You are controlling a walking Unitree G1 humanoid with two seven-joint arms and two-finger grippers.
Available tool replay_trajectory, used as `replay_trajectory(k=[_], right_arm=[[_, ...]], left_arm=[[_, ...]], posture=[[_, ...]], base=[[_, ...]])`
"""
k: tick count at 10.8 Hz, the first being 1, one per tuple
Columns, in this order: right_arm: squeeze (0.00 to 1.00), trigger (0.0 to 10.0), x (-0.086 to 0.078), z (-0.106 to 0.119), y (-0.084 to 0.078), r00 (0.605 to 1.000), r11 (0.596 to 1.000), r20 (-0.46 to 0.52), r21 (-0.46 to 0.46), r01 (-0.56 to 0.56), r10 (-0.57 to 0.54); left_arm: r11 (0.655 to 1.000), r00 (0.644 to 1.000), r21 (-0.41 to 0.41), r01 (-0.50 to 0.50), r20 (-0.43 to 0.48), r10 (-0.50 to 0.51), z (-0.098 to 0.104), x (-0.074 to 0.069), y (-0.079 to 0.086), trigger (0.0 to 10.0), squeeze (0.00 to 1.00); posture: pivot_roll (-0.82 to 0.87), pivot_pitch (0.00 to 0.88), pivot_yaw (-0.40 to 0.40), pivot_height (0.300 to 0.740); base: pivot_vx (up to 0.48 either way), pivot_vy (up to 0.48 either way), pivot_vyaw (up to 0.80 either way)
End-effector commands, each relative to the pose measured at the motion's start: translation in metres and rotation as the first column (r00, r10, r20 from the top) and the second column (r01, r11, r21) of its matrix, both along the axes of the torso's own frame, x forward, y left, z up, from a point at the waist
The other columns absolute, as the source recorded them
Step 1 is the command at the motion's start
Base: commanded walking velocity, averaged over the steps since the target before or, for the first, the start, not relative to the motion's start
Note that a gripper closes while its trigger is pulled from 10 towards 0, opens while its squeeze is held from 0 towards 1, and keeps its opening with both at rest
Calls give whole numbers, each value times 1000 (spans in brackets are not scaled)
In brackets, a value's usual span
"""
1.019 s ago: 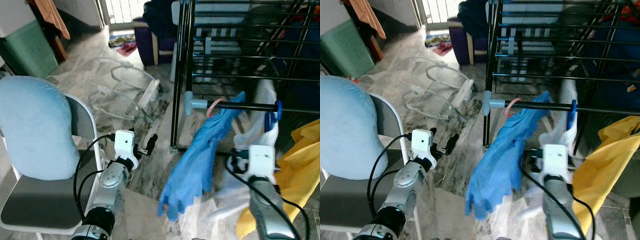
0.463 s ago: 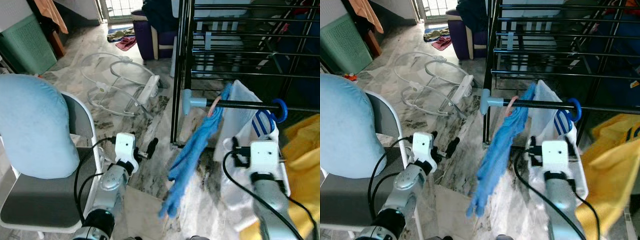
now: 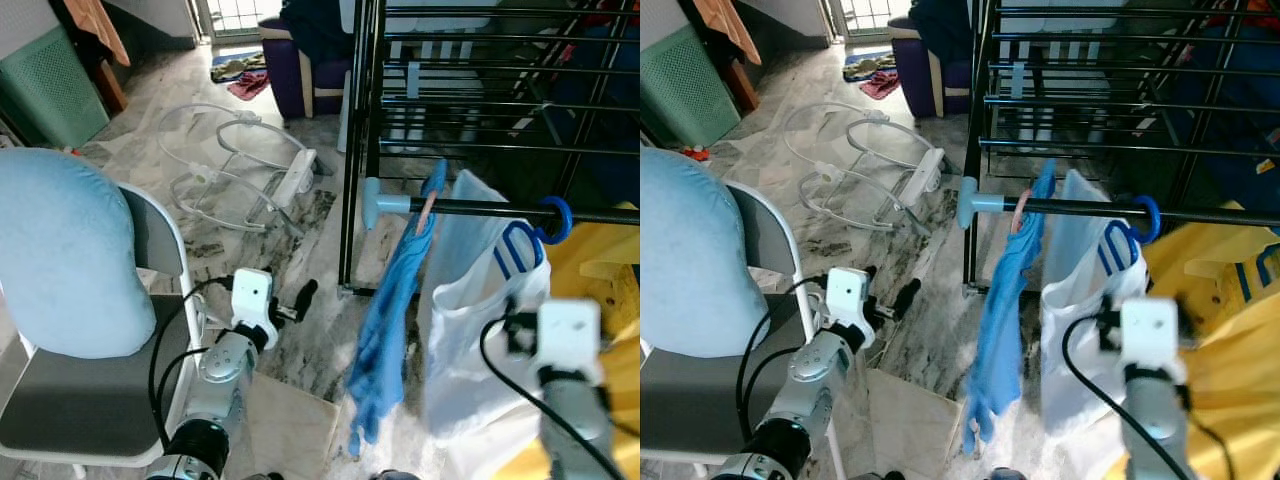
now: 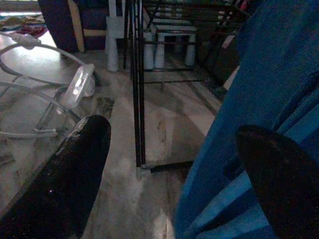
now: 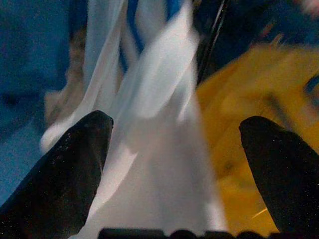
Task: Hang hanger
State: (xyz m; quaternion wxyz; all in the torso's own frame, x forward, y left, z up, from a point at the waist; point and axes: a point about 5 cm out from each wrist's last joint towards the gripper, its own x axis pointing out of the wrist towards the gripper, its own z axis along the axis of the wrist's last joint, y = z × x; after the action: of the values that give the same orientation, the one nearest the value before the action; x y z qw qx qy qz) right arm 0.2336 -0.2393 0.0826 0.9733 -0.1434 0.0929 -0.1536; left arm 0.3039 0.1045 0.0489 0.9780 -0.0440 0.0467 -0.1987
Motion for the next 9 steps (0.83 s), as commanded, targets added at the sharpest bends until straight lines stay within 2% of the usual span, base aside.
replay_trajectory(k=[1,2,3,4,6,9], right_arm=[[0,10000,3,-6,3,999,999,-34,33,-18,20],[0,7490,6,-11,5,997,999,-62,36,-37,39],[0,0,10,-11,0,995,998,-79,14,-62,63],[0,0,14,-6,-10,995,998,-74,21,-64,65],[0,0,19,2,-20,996,997,-59,38,-67,69],[0,0,24,7,-20,996,990,-33,118,-74,79]], left_arm=[[1000,1000,14,3,-30,-3,-7,-4,3,10000,0],[1000,999,15,5,-32,-4,-7,-3,3,10000,0],[1000,999,19,-3,-32,3,-6,-2,4,10000,0],[1000,999,19,-22,-35,23,-7,-1,7,10000,0],[1000,999,22,-22,-42,23,-10,-4,6,10000,0],[999,998,35,-25,-53,27,-12,-3,7,10000,0]], posture=[[-250,99,70,740],[-246,99,70,740],[-242,101,71,740],[-239,101,70,740],[-239,102,69,740],[-243,100,66,740]], base=[[0,0,0],[0,0,0],[0,0,0],[0,0,0],[0,0,0],[0,0,0]])
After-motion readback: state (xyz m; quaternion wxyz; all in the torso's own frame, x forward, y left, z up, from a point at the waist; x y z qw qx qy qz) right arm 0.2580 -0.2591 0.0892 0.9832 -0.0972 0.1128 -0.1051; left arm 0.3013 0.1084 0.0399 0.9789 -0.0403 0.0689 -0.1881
